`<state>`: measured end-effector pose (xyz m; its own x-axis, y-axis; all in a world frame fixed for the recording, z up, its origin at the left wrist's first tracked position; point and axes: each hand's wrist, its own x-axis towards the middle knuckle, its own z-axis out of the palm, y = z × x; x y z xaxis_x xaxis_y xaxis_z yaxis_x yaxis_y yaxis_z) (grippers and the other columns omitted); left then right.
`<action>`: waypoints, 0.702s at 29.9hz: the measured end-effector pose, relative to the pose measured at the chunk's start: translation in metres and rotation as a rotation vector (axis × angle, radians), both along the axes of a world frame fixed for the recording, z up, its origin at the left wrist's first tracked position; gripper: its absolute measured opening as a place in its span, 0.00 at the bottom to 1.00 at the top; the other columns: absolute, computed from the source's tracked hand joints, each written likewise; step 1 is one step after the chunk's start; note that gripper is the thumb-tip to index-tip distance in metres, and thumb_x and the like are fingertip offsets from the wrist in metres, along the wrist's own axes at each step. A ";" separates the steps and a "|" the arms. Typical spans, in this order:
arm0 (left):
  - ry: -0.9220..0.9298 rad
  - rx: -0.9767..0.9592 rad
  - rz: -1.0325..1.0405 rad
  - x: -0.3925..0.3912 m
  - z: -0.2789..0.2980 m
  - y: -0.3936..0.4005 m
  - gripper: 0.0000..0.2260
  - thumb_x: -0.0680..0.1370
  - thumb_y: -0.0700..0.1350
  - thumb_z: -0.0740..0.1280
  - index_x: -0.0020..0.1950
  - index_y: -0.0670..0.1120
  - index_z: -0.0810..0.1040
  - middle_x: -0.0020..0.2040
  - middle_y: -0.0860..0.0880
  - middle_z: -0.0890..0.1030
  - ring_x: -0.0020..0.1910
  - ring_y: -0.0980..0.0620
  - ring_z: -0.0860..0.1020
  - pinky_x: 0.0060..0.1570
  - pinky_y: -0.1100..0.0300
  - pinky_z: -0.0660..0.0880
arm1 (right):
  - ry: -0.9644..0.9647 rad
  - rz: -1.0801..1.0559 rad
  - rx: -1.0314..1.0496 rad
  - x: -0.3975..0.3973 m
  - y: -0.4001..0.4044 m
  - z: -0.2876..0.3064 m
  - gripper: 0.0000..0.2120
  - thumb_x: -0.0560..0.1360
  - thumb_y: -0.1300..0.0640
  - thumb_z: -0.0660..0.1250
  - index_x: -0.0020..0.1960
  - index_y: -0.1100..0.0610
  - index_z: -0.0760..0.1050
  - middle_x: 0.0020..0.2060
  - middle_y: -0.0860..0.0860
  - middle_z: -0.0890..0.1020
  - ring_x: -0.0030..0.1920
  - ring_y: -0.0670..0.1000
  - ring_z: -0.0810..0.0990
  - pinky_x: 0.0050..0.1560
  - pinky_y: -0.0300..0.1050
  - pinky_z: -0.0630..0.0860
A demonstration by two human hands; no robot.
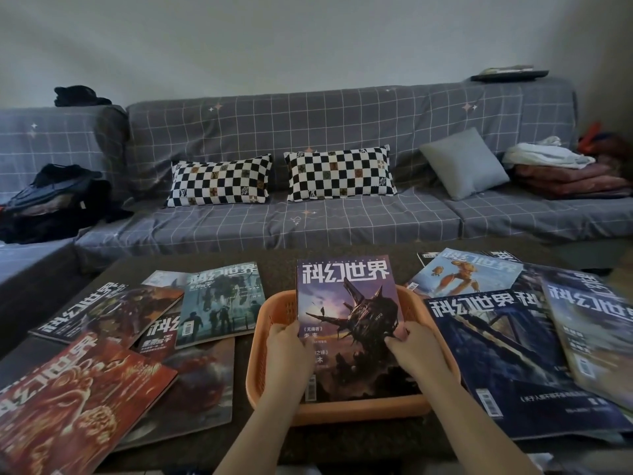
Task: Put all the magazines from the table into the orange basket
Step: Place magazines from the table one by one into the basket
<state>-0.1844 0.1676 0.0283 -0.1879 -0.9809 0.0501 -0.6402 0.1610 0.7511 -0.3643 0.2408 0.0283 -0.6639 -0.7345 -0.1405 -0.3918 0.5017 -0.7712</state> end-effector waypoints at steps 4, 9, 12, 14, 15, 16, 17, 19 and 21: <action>-0.001 0.043 0.019 0.002 -0.001 0.000 0.11 0.80 0.42 0.62 0.60 0.51 0.79 0.50 0.48 0.82 0.33 0.56 0.79 0.25 0.69 0.70 | -0.150 0.012 0.044 -0.001 0.000 0.003 0.10 0.76 0.55 0.65 0.56 0.55 0.73 0.45 0.48 0.77 0.42 0.47 0.74 0.43 0.43 0.71; 0.019 0.078 0.042 0.005 0.004 0.002 0.09 0.80 0.45 0.62 0.56 0.51 0.81 0.34 0.51 0.83 0.25 0.56 0.77 0.20 0.68 0.67 | -0.151 -0.013 0.044 0.000 0.002 0.006 0.19 0.76 0.55 0.65 0.65 0.56 0.69 0.57 0.53 0.77 0.55 0.54 0.75 0.48 0.44 0.69; 0.010 0.106 0.044 0.007 0.004 0.001 0.09 0.80 0.45 0.62 0.55 0.50 0.82 0.33 0.50 0.83 0.26 0.55 0.77 0.21 0.66 0.67 | -0.163 -0.007 0.059 -0.001 0.001 0.006 0.16 0.76 0.55 0.66 0.63 0.55 0.71 0.56 0.52 0.77 0.50 0.51 0.73 0.46 0.44 0.69; 0.005 0.113 0.038 0.007 0.004 0.001 0.09 0.80 0.45 0.62 0.54 0.50 0.81 0.33 0.49 0.83 0.25 0.55 0.77 0.21 0.66 0.67 | -0.183 -0.010 0.062 -0.002 -0.001 0.004 0.14 0.75 0.55 0.66 0.60 0.55 0.72 0.50 0.50 0.76 0.47 0.49 0.72 0.45 0.44 0.70; 0.009 0.120 0.032 0.007 0.004 0.000 0.08 0.80 0.45 0.62 0.53 0.50 0.81 0.33 0.49 0.83 0.26 0.54 0.78 0.21 0.66 0.68 | -0.188 -0.013 0.063 -0.002 -0.001 0.003 0.13 0.75 0.55 0.66 0.58 0.56 0.73 0.49 0.49 0.76 0.47 0.49 0.73 0.45 0.45 0.70; 0.015 0.126 0.026 0.007 0.004 0.000 0.08 0.80 0.45 0.63 0.52 0.51 0.81 0.33 0.49 0.83 0.26 0.54 0.78 0.22 0.65 0.69 | -0.187 -0.014 0.066 -0.003 -0.002 0.003 0.11 0.75 0.54 0.66 0.56 0.55 0.74 0.48 0.50 0.77 0.47 0.50 0.74 0.44 0.45 0.71; 0.020 0.131 0.021 0.007 0.004 -0.001 0.07 0.80 0.45 0.63 0.49 0.52 0.81 0.33 0.49 0.84 0.27 0.54 0.79 0.23 0.65 0.71 | -0.181 -0.015 0.071 -0.004 -0.002 0.002 0.10 0.75 0.54 0.66 0.55 0.55 0.75 0.48 0.50 0.78 0.48 0.51 0.75 0.44 0.45 0.71; 0.023 0.128 0.015 0.008 0.004 -0.001 0.08 0.79 0.45 0.63 0.44 0.54 0.80 0.34 0.48 0.84 0.27 0.53 0.78 0.23 0.65 0.71 | -0.161 -0.011 0.079 -0.004 -0.003 0.002 0.07 0.75 0.54 0.66 0.52 0.55 0.76 0.46 0.50 0.79 0.46 0.50 0.76 0.44 0.45 0.71; 0.024 0.122 0.005 0.009 0.005 -0.001 0.09 0.79 0.44 0.63 0.42 0.54 0.79 0.35 0.47 0.84 0.26 0.53 0.77 0.23 0.65 0.69 | -0.154 0.000 0.079 -0.004 -0.004 0.002 0.06 0.75 0.54 0.65 0.50 0.55 0.76 0.43 0.49 0.78 0.42 0.48 0.74 0.43 0.44 0.70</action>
<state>-0.1751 0.1663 0.0330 -0.1831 -0.9809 -0.0657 -0.6223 0.0639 0.7801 -0.3687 0.2372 0.0308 -0.6297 -0.7174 -0.2981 -0.2719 0.5630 -0.7804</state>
